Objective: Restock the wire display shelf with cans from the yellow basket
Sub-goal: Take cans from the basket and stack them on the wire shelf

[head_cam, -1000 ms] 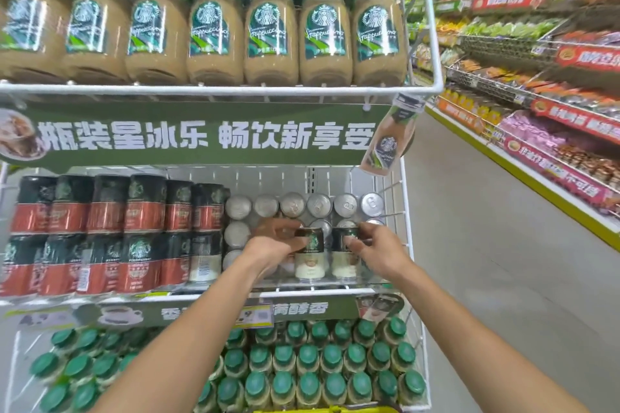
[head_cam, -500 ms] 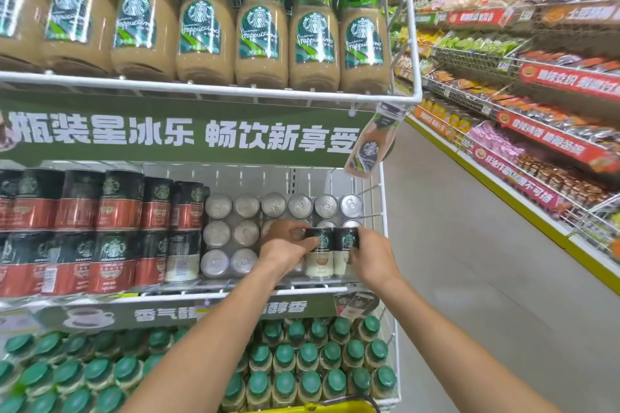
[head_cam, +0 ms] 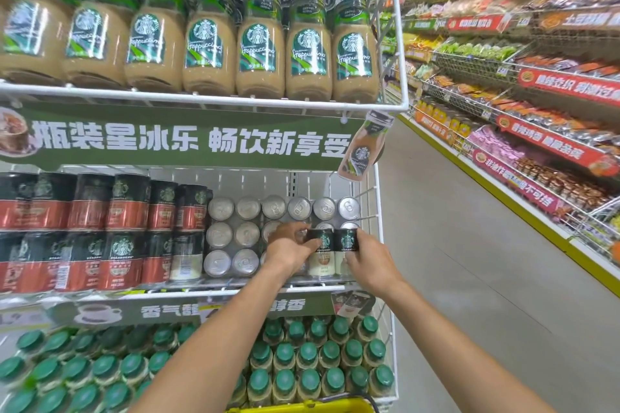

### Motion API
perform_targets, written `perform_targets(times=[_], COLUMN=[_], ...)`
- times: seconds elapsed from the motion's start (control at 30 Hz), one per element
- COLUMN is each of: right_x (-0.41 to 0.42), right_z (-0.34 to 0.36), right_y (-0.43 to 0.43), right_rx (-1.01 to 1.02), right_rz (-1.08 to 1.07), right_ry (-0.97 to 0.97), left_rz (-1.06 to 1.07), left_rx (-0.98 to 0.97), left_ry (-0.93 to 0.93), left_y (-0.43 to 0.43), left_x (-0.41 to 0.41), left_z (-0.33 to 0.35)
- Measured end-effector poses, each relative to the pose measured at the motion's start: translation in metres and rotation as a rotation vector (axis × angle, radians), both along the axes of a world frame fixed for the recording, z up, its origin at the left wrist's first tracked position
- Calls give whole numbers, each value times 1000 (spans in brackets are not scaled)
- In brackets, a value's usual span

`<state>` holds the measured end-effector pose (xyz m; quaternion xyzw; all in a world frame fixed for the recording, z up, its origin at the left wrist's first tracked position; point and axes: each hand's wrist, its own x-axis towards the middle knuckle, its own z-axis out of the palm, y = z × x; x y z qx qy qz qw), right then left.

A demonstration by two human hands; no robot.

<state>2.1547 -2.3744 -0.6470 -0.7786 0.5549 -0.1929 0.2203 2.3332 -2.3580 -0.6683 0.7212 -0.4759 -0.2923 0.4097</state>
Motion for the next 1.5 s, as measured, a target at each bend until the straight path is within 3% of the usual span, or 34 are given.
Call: perform_targets(times=[0.07, 0.2, 0.3, 0.57, 1.03, 1.27, 1.5], right_x=[-4, -10, -5, 20, -11, -59, -71], right_z=[2, 9, 15, -27, -222, -284, -310], right_y=[6, 31, 55, 129, 190, 218, 212], right_rx=[-65, -225, -219, -226, -209, -28, 162], right_rz=[49, 205, 289, 471, 435, 418, 445], right_ry=[18, 197, 321, 456, 417, 461, 457], left_rz=[-81, -374, -493, -551, -490, -543, -508], left_rx=[63, 121, 188, 239, 298, 437, 418], left_ry=[-154, -744, -936, -922, -811, -677, -629], left_y=[9, 51, 94, 183, 282, 317, 317], left_x=[2, 16, 28, 54, 81, 73, 84], left_z=[10, 38, 51, 7, -191, -261, -295])
